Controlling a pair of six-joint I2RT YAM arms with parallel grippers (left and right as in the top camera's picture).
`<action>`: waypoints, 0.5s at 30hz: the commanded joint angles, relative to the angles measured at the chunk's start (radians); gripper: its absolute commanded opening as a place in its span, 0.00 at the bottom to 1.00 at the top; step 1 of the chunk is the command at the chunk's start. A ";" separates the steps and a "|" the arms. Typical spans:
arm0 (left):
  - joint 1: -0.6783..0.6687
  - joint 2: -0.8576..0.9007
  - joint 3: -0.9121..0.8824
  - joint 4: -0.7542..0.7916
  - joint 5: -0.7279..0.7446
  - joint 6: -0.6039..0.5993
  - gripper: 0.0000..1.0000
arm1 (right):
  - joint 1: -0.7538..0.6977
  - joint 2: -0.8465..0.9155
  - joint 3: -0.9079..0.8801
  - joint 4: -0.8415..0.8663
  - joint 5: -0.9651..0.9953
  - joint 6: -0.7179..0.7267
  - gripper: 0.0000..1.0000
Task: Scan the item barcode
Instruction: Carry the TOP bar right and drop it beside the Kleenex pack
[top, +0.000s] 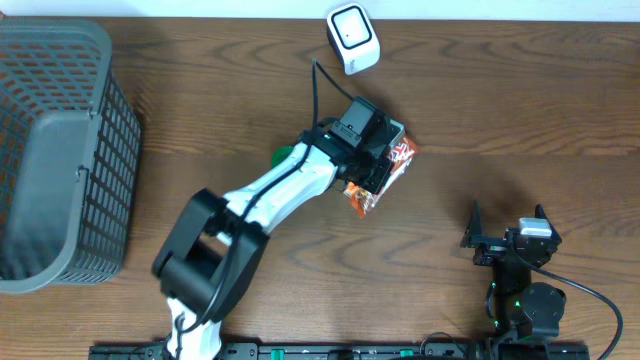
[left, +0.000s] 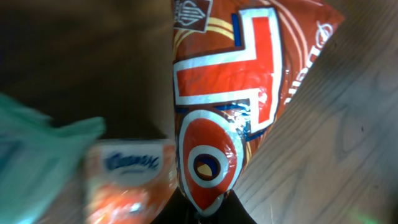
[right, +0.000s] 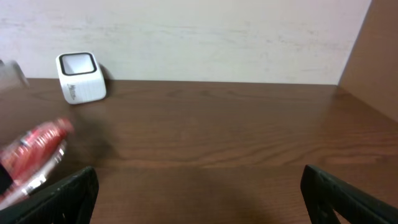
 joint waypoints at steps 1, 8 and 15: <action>0.006 0.037 0.012 0.022 0.193 -0.127 0.07 | 0.006 -0.005 -0.002 -0.004 0.002 -0.007 0.99; 0.024 0.083 0.012 0.104 0.380 -0.305 0.07 | 0.006 -0.005 -0.002 -0.004 0.002 -0.007 0.99; 0.063 0.130 0.011 0.105 0.380 -0.485 0.07 | 0.006 -0.005 -0.002 -0.004 0.002 -0.007 0.99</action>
